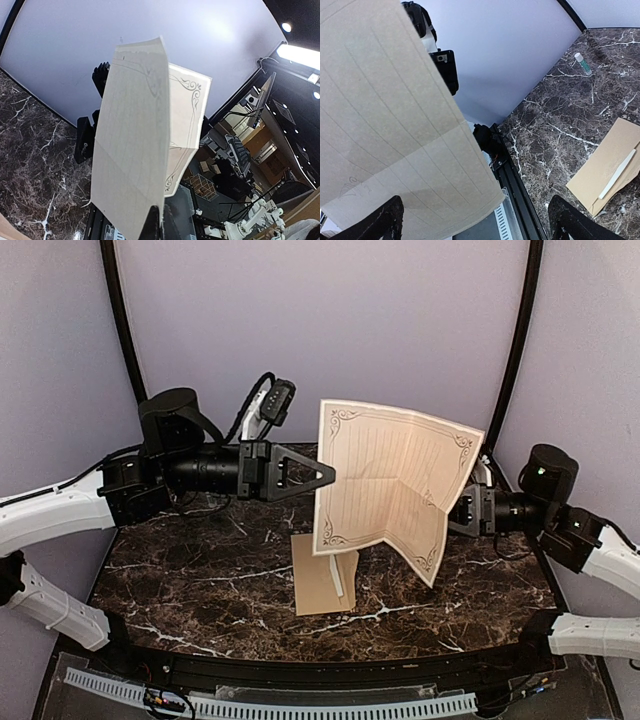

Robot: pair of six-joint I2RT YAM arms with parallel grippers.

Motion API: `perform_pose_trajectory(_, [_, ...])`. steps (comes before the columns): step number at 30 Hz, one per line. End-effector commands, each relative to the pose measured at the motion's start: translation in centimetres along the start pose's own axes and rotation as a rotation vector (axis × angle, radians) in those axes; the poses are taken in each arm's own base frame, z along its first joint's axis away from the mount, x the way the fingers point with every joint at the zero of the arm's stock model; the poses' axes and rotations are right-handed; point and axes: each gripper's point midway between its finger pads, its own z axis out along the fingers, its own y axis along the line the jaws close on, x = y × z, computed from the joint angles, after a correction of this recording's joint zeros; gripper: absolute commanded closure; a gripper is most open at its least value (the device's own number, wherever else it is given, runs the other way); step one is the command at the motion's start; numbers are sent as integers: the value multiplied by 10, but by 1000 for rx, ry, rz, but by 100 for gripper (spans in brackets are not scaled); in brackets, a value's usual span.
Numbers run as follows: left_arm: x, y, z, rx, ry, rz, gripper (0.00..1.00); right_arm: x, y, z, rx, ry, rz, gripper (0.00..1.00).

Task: Place the letter into the envelope and seal it
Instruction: Fold the letter.

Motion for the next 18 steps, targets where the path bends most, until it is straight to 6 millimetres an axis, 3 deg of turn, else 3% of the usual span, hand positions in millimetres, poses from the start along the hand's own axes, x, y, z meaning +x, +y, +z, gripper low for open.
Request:
perform_pose_trajectory(1, [0, -5, -1, 34, -3, 12, 100, -22, 30, 4, -82, -65, -65, 3])
perform_pose_trajectory(4, [1, -5, 0, 43, 6, 11, 100, -24, 39, 9, -116, -69, -77, 6])
perform_pose_trajectory(18, [8, -12, 5, 109, 51, 6, 100, -21, 44, 38, -157, -20, -92, 15])
